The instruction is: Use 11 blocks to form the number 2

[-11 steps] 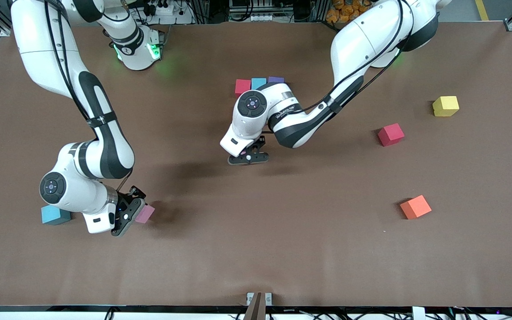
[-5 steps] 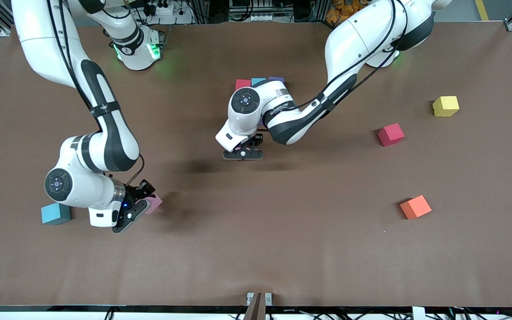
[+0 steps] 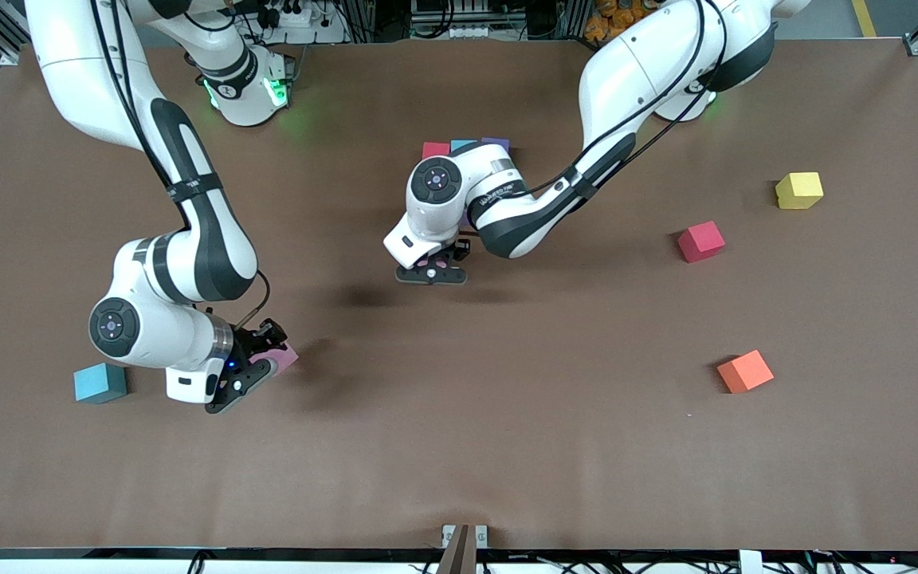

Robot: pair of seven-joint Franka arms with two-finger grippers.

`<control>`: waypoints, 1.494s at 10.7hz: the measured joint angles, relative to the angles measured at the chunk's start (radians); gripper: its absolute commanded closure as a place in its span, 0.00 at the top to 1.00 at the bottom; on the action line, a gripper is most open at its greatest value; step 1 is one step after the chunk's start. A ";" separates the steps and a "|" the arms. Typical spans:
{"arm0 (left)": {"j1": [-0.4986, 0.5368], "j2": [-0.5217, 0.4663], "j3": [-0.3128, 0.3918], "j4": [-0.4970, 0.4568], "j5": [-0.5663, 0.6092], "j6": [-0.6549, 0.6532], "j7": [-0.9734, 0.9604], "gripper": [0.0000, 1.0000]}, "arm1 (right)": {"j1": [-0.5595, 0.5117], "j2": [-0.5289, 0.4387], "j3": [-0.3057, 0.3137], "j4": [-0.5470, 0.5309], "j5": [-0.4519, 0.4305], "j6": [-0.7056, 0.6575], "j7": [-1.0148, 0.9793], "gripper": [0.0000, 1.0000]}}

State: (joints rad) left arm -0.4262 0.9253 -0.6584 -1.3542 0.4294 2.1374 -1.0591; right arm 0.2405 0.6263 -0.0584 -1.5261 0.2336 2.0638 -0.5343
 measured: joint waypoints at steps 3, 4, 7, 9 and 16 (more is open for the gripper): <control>-0.014 0.006 0.011 0.000 -0.026 0.000 0.001 0.00 | 0.022 -0.007 0.001 -0.005 0.000 -0.001 0.058 0.16; -0.015 0.008 0.011 0.000 -0.028 0.000 0.001 0.00 | 0.027 -0.012 0.001 -0.007 0.000 -0.002 0.066 0.16; -0.016 0.011 0.012 0.000 -0.029 -0.003 0.001 0.00 | 0.029 -0.017 0.000 -0.015 0.000 -0.004 0.073 0.16; -0.016 0.012 0.012 0.000 -0.031 -0.026 0.002 0.00 | 0.029 -0.017 0.000 -0.016 0.000 -0.004 0.075 0.16; -0.017 0.014 0.012 0.000 -0.054 -0.059 0.004 0.00 | 0.029 -0.017 0.000 -0.017 0.000 -0.005 0.075 0.16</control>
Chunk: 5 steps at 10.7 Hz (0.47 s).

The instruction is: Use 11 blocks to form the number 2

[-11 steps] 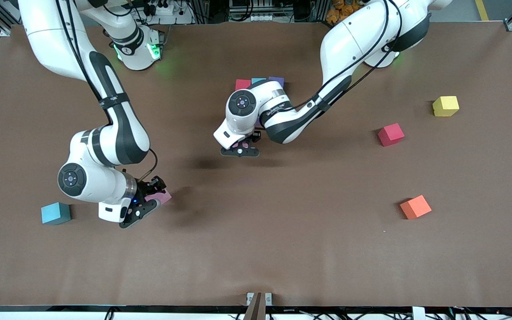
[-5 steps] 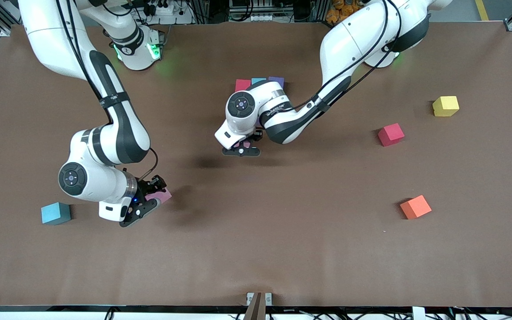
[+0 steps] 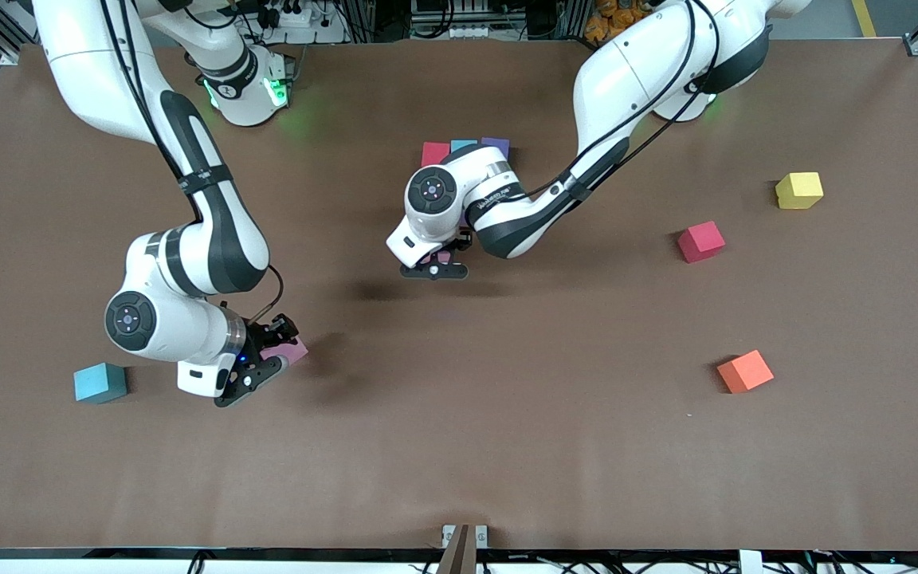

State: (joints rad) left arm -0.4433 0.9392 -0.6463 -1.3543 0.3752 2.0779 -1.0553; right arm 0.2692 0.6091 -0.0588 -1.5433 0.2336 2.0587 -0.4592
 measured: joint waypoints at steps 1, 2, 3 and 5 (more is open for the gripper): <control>0.000 0.001 0.000 0.000 0.000 0.000 0.001 0.00 | 0.000 0.000 0.000 0.000 0.000 0.000 0.000 0.16; -0.001 0.002 0.000 0.000 0.000 0.000 0.002 0.00 | 0.000 0.000 -0.001 0.000 0.000 0.000 0.000 0.16; -0.001 0.002 0.000 0.000 0.000 0.000 0.007 0.00 | 0.000 0.000 -0.001 0.000 0.000 0.000 0.000 0.16; -0.001 0.005 0.001 0.000 0.000 0.000 0.024 0.00 | 0.000 0.000 -0.001 0.000 0.000 0.000 0.000 0.16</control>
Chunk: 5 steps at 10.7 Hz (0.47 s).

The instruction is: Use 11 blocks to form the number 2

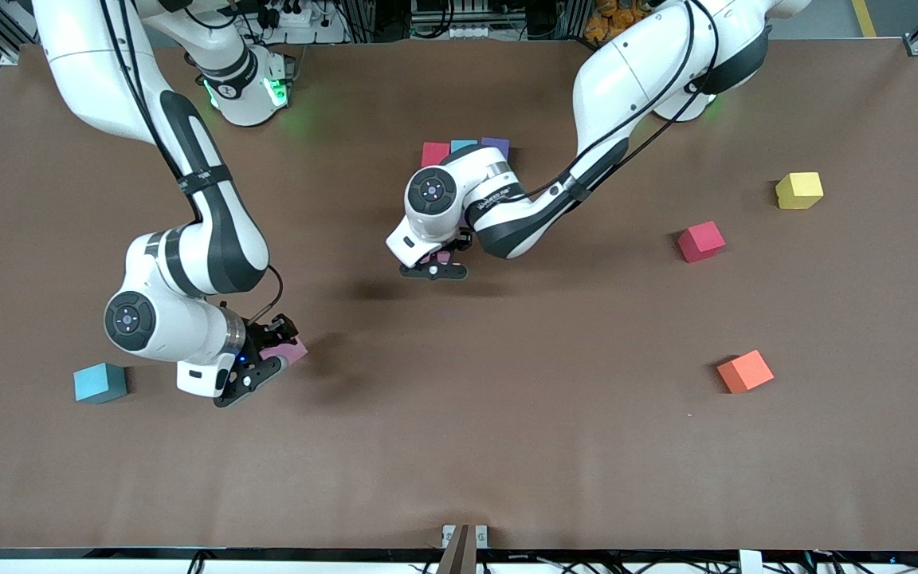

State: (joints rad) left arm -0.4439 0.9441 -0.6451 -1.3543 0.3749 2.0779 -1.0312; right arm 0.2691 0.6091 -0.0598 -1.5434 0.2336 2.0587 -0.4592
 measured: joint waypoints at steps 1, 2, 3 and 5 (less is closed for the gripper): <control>0.000 0.001 0.000 0.000 0.000 0.001 0.006 0.00 | 0.000 0.000 0.000 0.000 0.000 0.000 0.000 0.17; 0.000 0.001 0.000 0.000 0.000 0.001 0.010 0.00 | 0.000 0.000 -0.001 0.000 0.000 0.000 0.000 0.16; 0.000 0.001 0.001 0.000 0.000 0.001 0.014 0.00 | 0.000 0.000 -0.001 0.000 0.000 0.000 0.000 0.16; 0.000 0.001 0.003 0.000 0.000 0.009 0.017 0.00 | 0.000 0.000 -0.001 0.000 0.000 0.000 0.000 0.16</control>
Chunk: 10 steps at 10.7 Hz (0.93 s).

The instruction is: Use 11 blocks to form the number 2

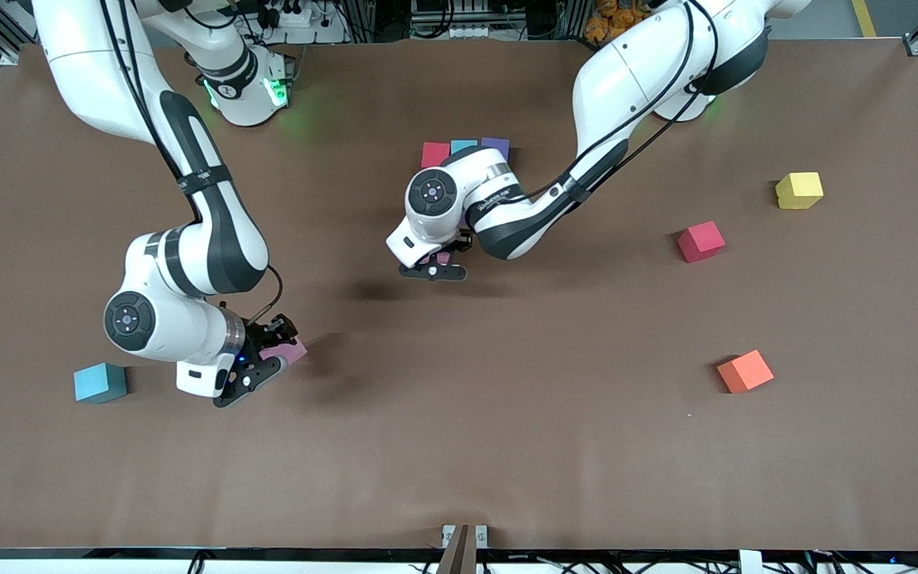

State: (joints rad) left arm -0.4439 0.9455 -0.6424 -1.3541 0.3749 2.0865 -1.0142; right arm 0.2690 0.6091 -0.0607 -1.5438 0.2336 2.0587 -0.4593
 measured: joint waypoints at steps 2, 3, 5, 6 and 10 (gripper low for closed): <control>0.000 0.001 0.007 0.000 0.000 0.016 0.000 0.00 | 0.000 0.000 0.000 0.000 0.000 0.000 0.000 0.16; -0.001 0.002 0.008 0.000 0.000 0.023 0.000 0.00 | 0.000 0.000 0.000 0.000 0.000 0.000 0.000 0.16; -0.002 0.002 0.008 0.000 -0.001 0.029 0.000 0.00 | 0.000 0.000 0.000 0.000 0.000 0.000 0.000 0.16; -0.004 0.002 0.008 0.000 -0.002 0.029 0.000 0.00 | 0.000 0.000 0.000 0.000 0.000 0.000 0.000 0.16; -0.007 0.004 0.013 0.000 -0.023 0.029 -0.001 0.00 | 0.000 0.000 -0.001 -0.001 0.000 0.000 0.000 0.17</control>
State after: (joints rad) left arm -0.4511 0.9493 -0.6293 -1.3539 0.3516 2.1156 -1.0152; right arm 0.2687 0.6091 -0.0614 -1.5451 0.2336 2.0587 -0.4593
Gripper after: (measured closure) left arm 0.454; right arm 0.410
